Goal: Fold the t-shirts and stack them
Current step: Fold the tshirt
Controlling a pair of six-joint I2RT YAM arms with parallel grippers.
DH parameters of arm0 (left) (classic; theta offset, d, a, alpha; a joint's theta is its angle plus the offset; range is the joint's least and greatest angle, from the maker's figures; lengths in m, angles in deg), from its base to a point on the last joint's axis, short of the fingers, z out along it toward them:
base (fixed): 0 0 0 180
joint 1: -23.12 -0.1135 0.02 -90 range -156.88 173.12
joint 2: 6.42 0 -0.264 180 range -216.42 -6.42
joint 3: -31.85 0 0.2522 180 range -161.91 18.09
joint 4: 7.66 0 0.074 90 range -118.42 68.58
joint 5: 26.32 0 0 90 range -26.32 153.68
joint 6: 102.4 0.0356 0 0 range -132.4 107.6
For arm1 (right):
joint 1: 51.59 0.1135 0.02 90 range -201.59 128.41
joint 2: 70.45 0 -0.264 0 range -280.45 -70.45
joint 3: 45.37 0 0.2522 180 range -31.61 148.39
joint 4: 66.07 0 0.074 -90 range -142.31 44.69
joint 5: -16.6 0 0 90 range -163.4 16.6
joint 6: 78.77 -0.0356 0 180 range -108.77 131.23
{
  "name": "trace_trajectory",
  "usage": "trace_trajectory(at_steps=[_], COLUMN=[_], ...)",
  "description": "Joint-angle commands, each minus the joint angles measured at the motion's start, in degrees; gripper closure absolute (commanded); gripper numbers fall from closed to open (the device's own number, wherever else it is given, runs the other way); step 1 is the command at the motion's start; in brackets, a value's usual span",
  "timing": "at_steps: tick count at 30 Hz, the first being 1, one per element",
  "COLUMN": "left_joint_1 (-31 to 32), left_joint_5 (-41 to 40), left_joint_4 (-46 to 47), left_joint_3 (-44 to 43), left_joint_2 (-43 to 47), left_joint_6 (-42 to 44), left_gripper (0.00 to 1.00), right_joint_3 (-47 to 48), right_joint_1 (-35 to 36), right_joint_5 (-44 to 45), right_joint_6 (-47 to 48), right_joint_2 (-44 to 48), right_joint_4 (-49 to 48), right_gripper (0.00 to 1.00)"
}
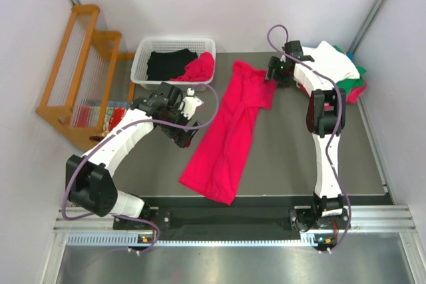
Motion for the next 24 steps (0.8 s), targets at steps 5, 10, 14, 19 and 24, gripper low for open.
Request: trace_trajectory(at_steps=[5,10,14,19,24], left_joint_1=[0.02,0.02,0.02,0.02,0.02], left_joint_5=[-0.24,-0.06,0.03,0.64,0.82], left_joint_4=[-0.29,-0.55,-0.64,-0.38,-0.20], left_joint_3=[-0.46,-1.51,-2.13,-1.43,-0.54], left_joint_2=[2.42,1.98,1.45,1.45,1.80], left_joint_6=[-0.20,-0.20,-0.20,-0.28,-0.46], left_gripper=[0.02,0.02,0.02,0.02,0.02], right_joint_3=[2.37,0.53,-0.79,-0.88,-1.76], right_joint_1=[-0.94,-0.77,-0.42,0.81,2.92], right_joint_5=[-1.14,-1.93,-2.72,-2.11,0.00], right_joint_6=[-0.43,-1.22,-1.66,-1.31,-0.26], right_joint_2=[-4.84,-3.70,-2.73,-0.54,3.15], right_joint_4=[-0.36,-1.41,-2.21,-1.51,-1.51], right_gripper=[0.51,0.52,0.62,0.87,0.95])
